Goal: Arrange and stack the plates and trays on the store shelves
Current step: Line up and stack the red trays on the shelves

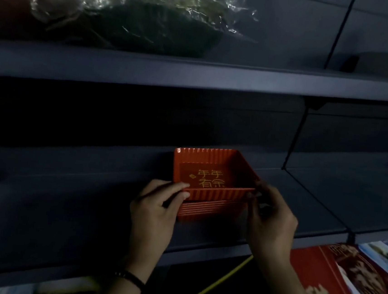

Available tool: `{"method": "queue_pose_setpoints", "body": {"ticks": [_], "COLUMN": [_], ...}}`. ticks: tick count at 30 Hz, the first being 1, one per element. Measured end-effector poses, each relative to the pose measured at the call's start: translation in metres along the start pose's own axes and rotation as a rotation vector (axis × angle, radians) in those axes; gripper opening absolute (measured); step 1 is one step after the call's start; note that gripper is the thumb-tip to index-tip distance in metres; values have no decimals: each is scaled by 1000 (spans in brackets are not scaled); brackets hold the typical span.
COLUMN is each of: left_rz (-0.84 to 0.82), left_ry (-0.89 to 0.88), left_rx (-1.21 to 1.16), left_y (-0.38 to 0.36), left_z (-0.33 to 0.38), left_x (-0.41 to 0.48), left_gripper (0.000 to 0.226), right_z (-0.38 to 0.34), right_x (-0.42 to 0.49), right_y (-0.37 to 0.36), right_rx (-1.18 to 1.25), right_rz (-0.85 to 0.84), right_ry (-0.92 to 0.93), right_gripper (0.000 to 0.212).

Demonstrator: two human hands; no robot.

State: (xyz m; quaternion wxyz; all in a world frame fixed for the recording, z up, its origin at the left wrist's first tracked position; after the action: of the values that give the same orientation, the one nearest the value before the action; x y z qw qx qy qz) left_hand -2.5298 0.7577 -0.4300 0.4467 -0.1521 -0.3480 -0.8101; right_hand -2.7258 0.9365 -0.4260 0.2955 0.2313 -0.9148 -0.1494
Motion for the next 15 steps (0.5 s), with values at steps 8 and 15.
{"method": "queue_pose_setpoints", "body": {"ticks": [8, 15], "left_rz": [-31, -14], "left_ry": [68, 50], "left_rx": [30, 176], "left_y": [-18, -19], "left_z": [-19, -19], "left_x": [3, -2], "left_gripper": [18, 22], "right_z": [17, 7], "right_x": [11, 6], "right_y": [-13, -32], "right_rx": [-121, -150], "right_rz": [-32, -180], "right_ry": [-65, -59], "right_gripper": [24, 34]}}
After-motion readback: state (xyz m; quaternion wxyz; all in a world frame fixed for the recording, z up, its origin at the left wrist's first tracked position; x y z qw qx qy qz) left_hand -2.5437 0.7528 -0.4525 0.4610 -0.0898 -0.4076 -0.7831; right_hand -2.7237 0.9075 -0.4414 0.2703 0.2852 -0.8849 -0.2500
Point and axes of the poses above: each hand's wrist, its own x-axis towards the middle knuckle, its own y-axis out of the back of the hand, z = x × y, the point moved 7 cm from there along x, towards the middle knuckle, and after that the axes turned 14 degrees about -z, right-handed, at the moved point
